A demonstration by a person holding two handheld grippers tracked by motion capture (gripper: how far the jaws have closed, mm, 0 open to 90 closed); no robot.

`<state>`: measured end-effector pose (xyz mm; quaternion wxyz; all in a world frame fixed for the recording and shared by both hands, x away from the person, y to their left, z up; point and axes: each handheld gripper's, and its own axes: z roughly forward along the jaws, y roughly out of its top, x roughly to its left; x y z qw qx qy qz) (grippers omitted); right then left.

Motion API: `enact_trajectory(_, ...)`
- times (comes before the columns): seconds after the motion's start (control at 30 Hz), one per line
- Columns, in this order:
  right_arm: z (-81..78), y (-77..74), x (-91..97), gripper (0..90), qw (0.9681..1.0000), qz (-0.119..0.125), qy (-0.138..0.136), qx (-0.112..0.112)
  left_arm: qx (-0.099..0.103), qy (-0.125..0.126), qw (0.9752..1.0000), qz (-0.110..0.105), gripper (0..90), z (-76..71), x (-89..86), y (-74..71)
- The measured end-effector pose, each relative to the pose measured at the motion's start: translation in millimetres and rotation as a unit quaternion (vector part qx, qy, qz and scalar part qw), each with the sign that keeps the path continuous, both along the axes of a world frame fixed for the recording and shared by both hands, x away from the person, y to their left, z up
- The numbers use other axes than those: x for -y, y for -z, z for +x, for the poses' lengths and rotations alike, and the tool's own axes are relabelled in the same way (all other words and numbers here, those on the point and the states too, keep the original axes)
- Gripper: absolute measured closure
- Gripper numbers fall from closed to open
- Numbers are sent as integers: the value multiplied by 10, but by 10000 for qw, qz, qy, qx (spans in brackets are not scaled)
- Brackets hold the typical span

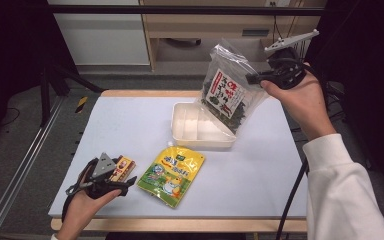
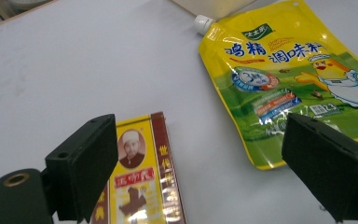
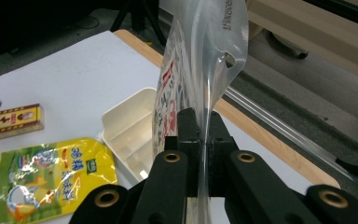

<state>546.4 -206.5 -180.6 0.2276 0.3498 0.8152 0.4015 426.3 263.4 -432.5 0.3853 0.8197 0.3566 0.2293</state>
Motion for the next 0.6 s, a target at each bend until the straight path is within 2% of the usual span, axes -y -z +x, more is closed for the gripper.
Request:
enact_trajectory(0.07, 45, 11, -7, 882, 10000, 21, 9, -11, 12, -22, 10000, 24, 104, -23, -22, 5)
enact_trajectory(0.1, 133, 31, -13, 882, 10000, 54, 30, -78, 47, -63, 10000, 62, 101, -41, -36, 9)
enact_trajectory(0.13, 133, 31, -13, 882, 10000, 54, 30, -78, 65, -97, 9999, 106, 101, -54, -49, 9)
enact_trajectory(0.27, 308, 51, -5, 882, 9998, 140, 67, -154, 116, -183, 9997, 138, 100, -55, -80, 24)
enact_trajectory(0.47, 410, 110, 12, 882, 9994, 212, 67, -266, 25, -273, 9996, 119, 100, -30, -105, 83)
enact_trajectory(0.6, 446, 176, 23, 882, 9989, 279, 93, -370, 54, -316, 9994, 134, 101, -28, -114, 82)
